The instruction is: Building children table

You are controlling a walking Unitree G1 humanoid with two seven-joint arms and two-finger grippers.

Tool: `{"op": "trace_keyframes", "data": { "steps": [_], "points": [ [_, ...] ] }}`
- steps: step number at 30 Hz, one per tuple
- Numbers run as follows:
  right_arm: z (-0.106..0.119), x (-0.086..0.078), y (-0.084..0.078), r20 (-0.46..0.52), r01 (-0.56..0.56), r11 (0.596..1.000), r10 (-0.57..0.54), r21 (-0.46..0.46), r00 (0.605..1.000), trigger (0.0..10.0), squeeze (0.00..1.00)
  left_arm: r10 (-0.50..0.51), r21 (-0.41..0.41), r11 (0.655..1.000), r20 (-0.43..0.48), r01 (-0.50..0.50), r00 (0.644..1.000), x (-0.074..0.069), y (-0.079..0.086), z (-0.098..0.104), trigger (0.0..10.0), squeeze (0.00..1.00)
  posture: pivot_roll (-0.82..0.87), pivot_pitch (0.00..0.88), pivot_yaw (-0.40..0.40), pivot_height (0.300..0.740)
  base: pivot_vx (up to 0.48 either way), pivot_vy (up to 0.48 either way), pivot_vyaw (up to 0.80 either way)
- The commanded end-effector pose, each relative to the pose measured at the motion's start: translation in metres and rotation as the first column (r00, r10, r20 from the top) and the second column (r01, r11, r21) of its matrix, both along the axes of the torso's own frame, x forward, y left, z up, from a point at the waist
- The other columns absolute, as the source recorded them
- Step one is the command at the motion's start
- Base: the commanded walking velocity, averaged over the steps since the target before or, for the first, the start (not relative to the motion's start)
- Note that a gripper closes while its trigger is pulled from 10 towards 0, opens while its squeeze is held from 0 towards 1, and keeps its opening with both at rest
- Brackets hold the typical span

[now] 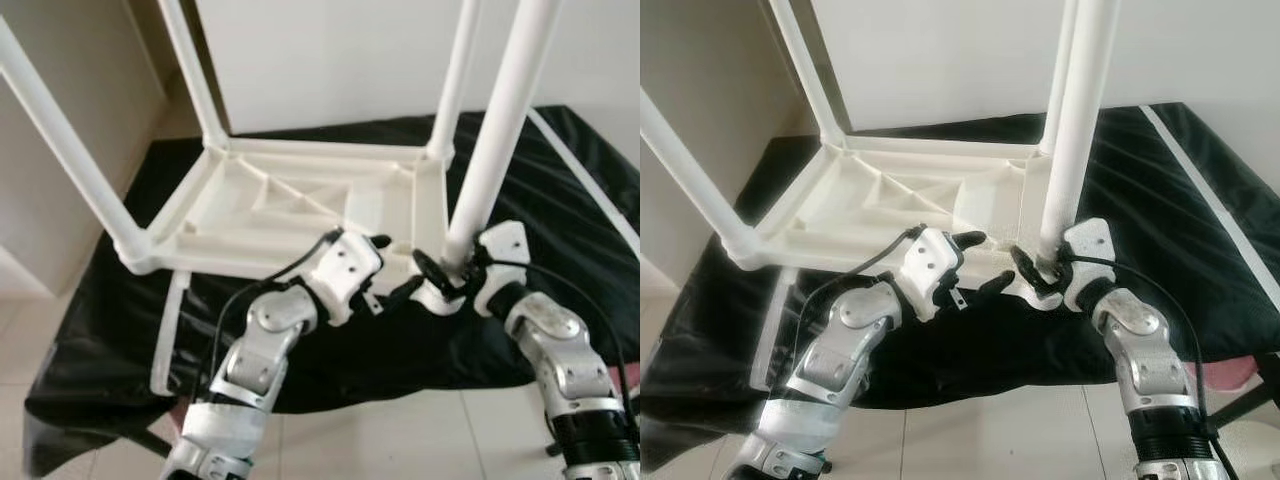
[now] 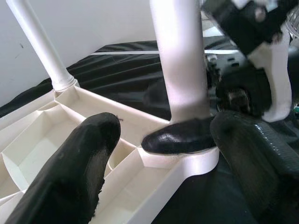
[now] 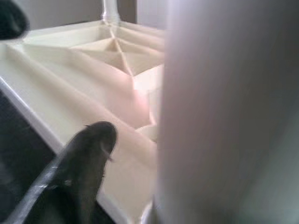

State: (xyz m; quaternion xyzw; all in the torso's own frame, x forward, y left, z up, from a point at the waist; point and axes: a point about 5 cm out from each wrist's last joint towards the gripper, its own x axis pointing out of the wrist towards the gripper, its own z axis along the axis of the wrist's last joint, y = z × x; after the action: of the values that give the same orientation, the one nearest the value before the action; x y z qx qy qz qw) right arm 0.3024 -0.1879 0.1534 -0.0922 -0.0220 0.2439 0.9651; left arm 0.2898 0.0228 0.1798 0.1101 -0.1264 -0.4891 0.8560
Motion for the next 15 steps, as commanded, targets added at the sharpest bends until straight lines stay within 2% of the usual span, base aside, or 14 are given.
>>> {"op": "trace_keyframes", "data": {
  "steps": [1, 4, 7, 12, 13, 14, 15],
  "points": [
    [-0.002, 0.001, 0.003, -0.006, -0.035, 0.999, 0.034, -0.015, 0.999, 0.0, 0.00, 0.046, -0.016, 0.999, 0.009, -0.046, 0.999, 0.003, 0.000, 0.000, 10.0, 0.00, -0.13, 0.017, 0.084, 0.740, 0.000, 0.000, 0.00],
    [-0.006, 0.003, -0.002, -0.028, -0.073, 0.996, 0.071, -0.053, 0.997, 0.0, 0.00, 0.039, -0.022, 0.999, 0.016, -0.038, 0.999, 0.005, -0.002, 0.002, 10.0, 0.00, -0.13, 0.013, 0.083, 0.740, 0.000, 0.000, 0.00],
    [-0.012, 0.002, -0.011, -0.052, -0.063, 0.996, 0.060, -0.067, 0.997, 0.0, 0.00, 0.034, -0.027, 0.999, 0.017, -0.033, 0.999, 0.005, -0.003, 0.003, 10.0, 0.00, -0.13, 0.014, 0.082, 0.740, 0.000, 0.000, 0.00],
    [-0.019, -0.002, -0.017, -0.072, -0.042, 0.997, 0.037, -0.071, 0.997, 0.0, 0.00, 0.028, -0.029, 0.999, 0.019, -0.028, 0.999, 0.004, -0.003, 0.002, 10.0, 0.00, -0.14, 0.014, 0.090, 0.740, 0.000, 0.000, 0.00],
    [-0.019, -0.003, -0.017, -0.077, -0.028, 0.997, 0.023, -0.066, 0.997, 4.5, 0.00, 0.027, -0.029, 0.999, 0.021, -0.026, 0.999, 0.005, -0.003, 0.003, 10.0, 0.00, -0.14, 0.014, 0.094, 0.740, 0.000, 0.000, 0.00],
    [-0.020, -0.004, -0.018, -0.080, -0.019, 0.998, 0.014, -0.062, 0.997, 10.0, 0.00, 0.026, -0.029, 0.999, 0.023, -0.025, 0.999, 0.004, -0.003, 0.003, 10.0, 0.00, -0.14, 0.014, 0.094, 0.740, 0.000, 0.000, 0.00],
    [-0.020, -0.004, -0.018, -0.080, -0.019, 0.998, 0.014, -0.062, 0.997, 10.0, 0.00, 0.026, -0.029, 0.999, 0.023, -0.025, 0.999, 0.004, -0.003, 0.003, 10.0, 0.00, -0.14, 0.014, 0.094, 0.740, 0.000, 0.000, 0.00]
  ]
}}
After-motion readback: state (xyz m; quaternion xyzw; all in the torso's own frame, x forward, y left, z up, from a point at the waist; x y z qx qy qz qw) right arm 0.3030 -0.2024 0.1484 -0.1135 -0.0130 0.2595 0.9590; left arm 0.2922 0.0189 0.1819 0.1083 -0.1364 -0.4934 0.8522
